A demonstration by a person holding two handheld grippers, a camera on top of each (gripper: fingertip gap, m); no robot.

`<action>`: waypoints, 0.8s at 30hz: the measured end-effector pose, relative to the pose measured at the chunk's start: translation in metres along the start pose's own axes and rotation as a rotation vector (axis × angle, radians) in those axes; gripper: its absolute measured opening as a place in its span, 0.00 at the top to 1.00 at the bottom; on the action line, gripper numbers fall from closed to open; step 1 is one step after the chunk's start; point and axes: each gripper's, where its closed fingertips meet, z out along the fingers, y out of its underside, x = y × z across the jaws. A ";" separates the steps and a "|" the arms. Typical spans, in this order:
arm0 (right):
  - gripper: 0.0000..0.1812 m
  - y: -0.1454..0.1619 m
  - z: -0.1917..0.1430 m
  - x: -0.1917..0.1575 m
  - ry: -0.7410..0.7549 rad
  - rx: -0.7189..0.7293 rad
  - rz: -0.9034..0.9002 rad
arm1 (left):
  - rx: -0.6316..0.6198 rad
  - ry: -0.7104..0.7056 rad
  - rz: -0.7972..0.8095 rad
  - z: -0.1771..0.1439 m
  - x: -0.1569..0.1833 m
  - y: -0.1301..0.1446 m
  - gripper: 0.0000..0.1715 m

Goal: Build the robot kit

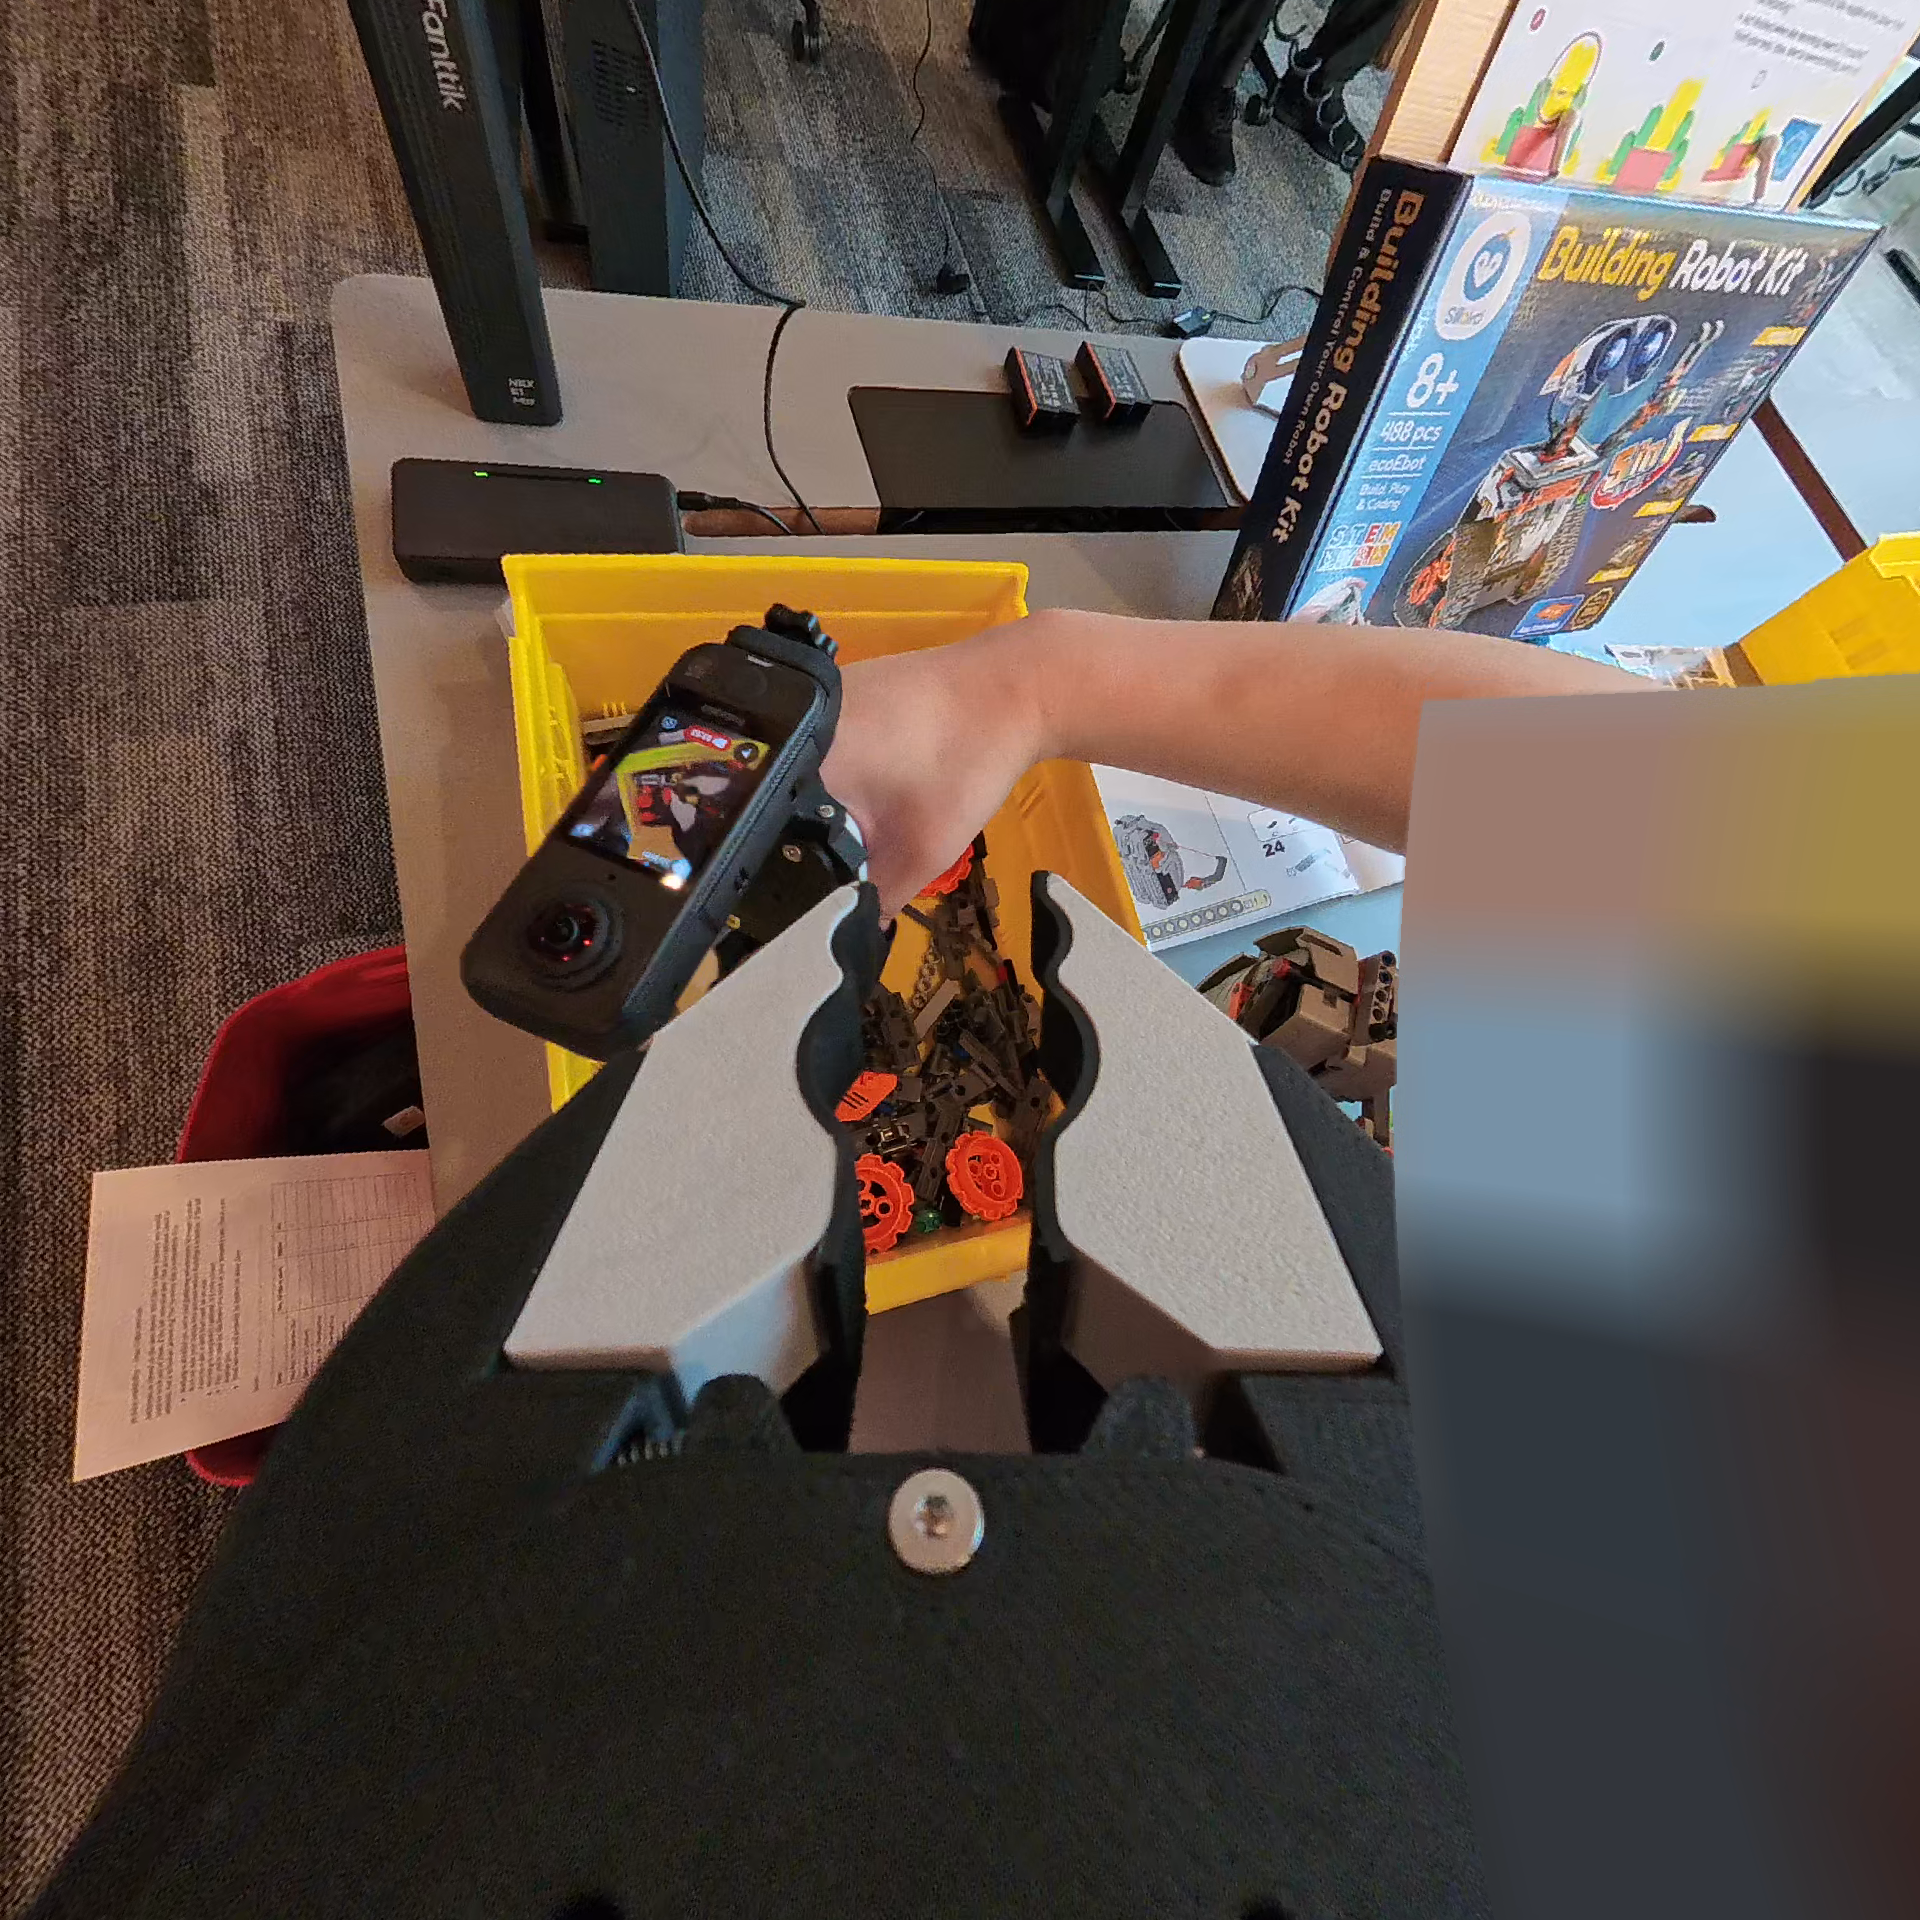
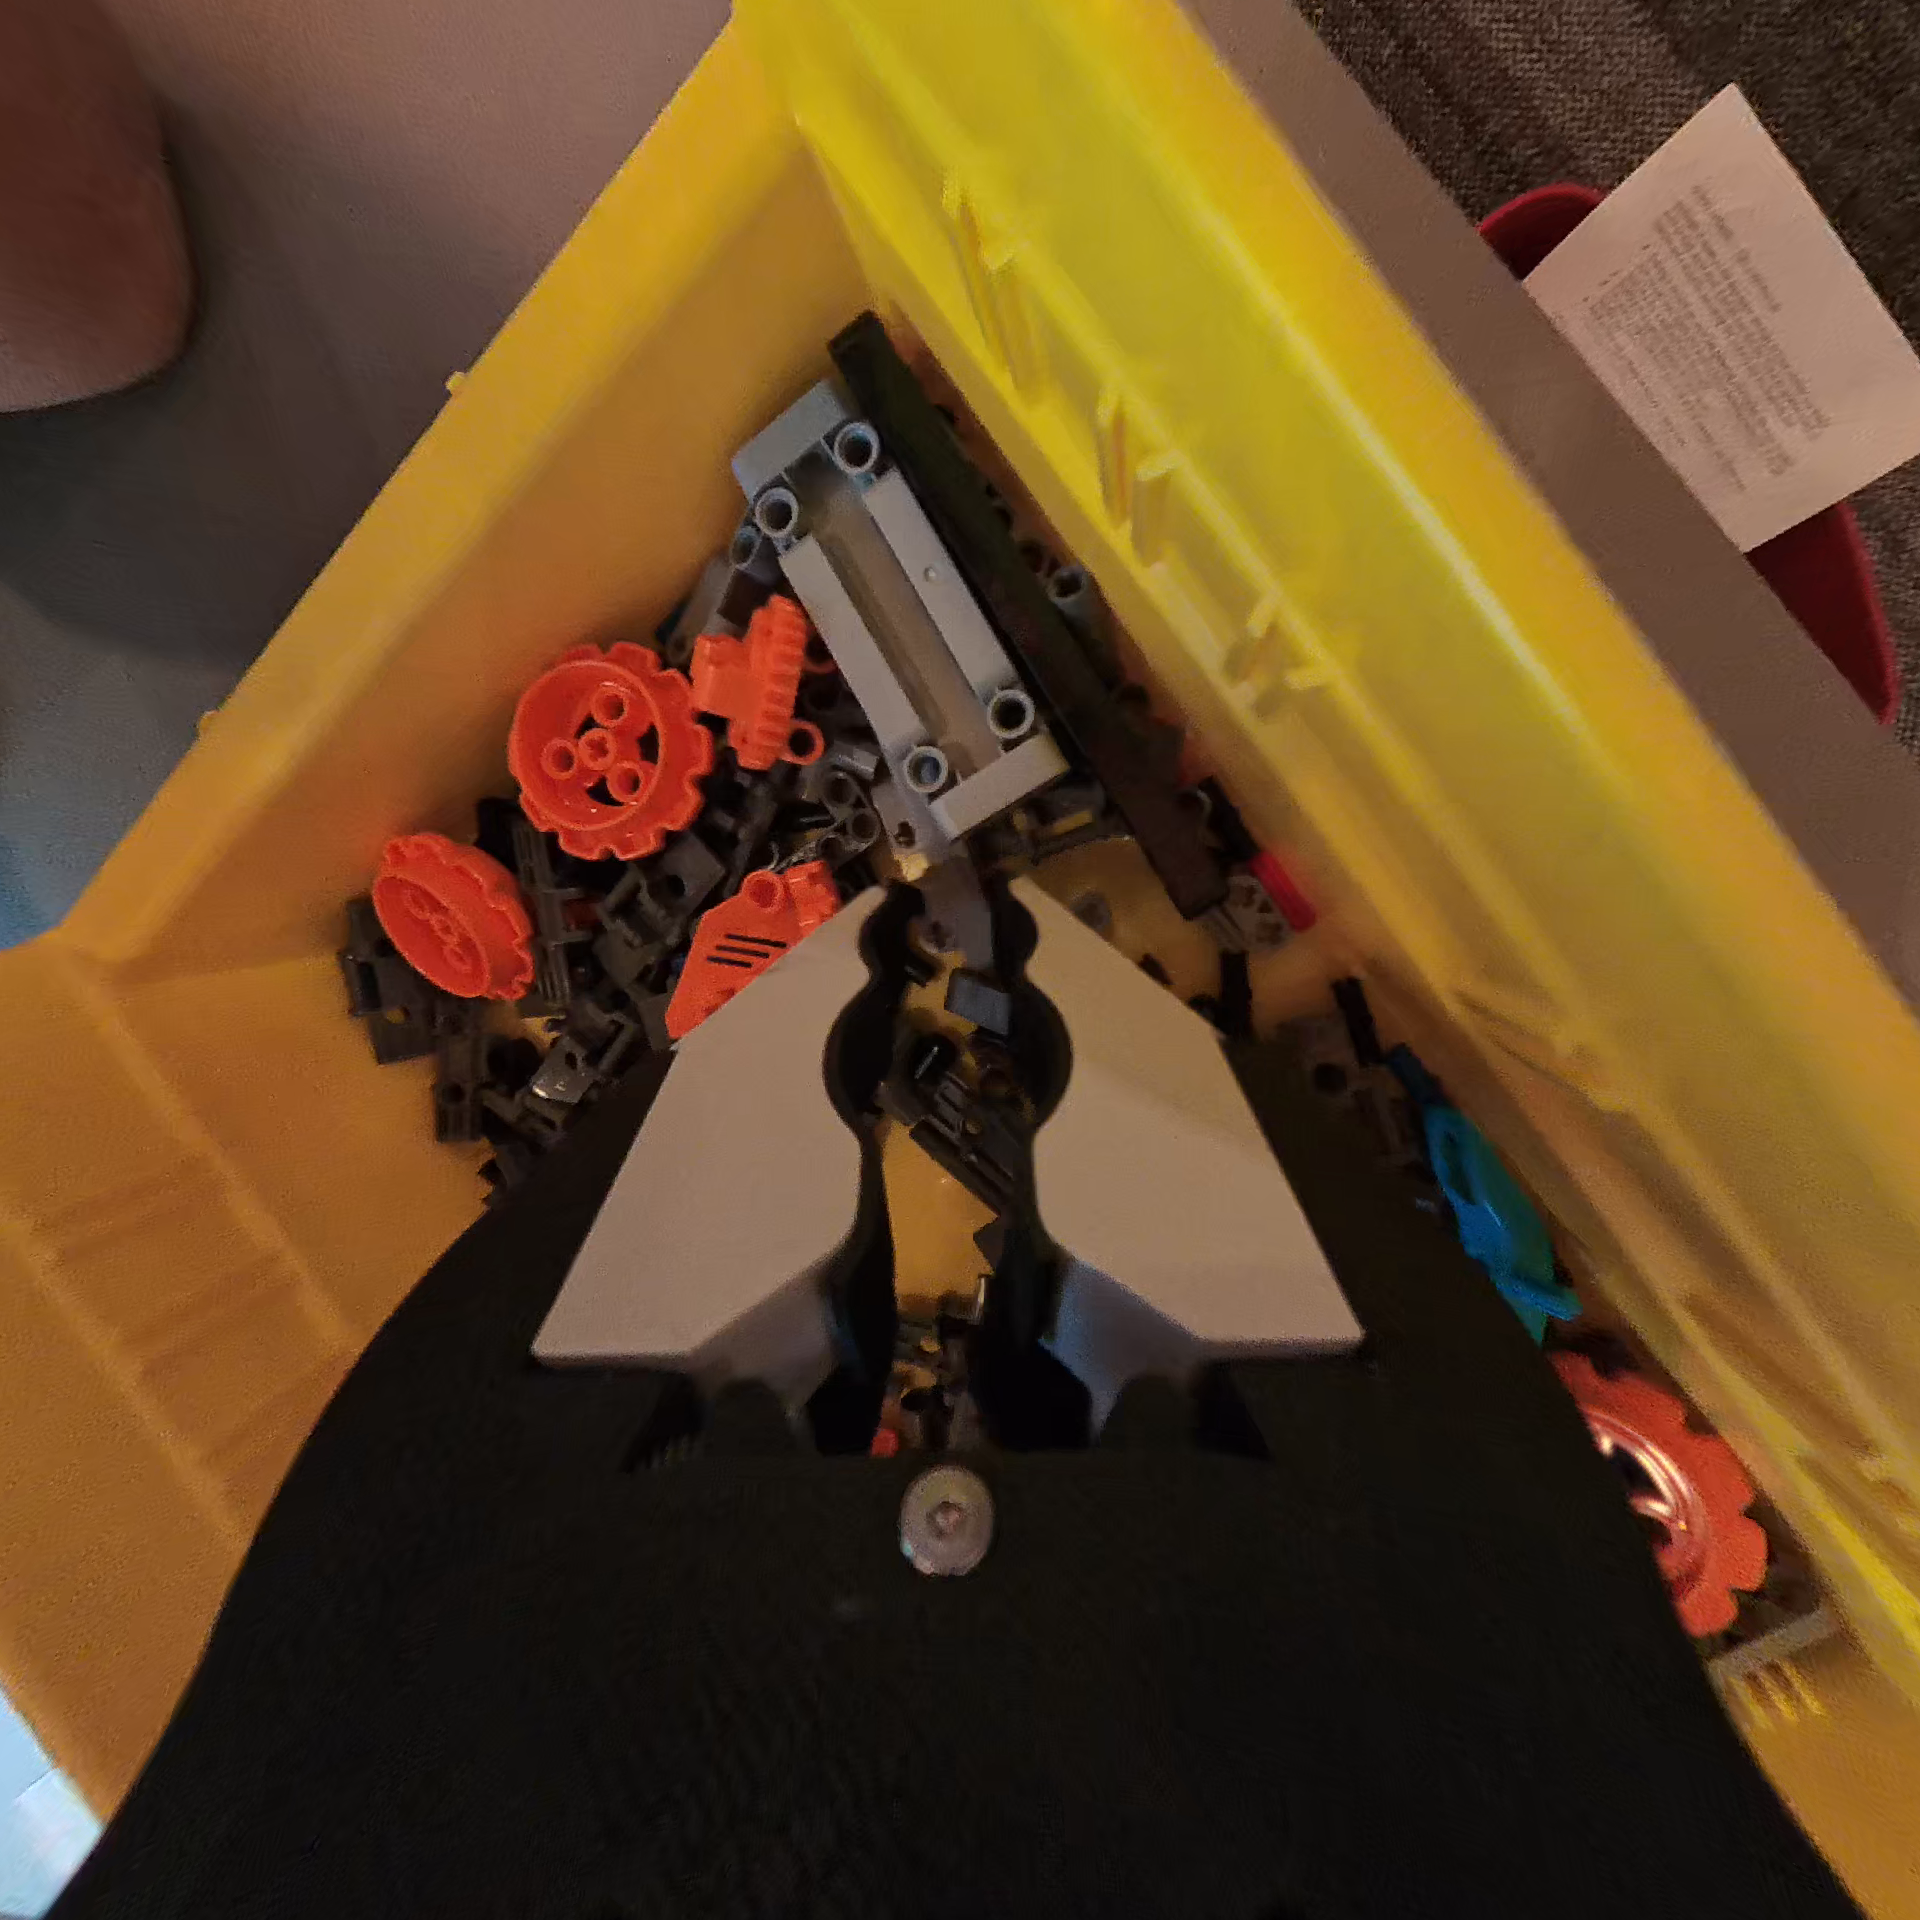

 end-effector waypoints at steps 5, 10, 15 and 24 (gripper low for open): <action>0.96 0.000 -0.022 -0.011 -0.046 0.047 0.089 | 0.004 0.001 0.003 -0.001 0.001 0.000 0.84; 0.96 0.008 -0.052 -0.038 -0.158 0.113 0.252 | 0.012 0.008 -0.001 -0.003 -0.001 0.000 0.84; 0.96 0.016 -0.088 -0.074 -0.228 0.197 0.373 | 0.025 0.020 -0.014 -0.005 -0.002 -0.002 0.84; 0.97 0.029 -0.149 -0.150 -0.278 0.342 0.546 | 0.001 0.086 0.044 0.002 0.015 -0.001 0.84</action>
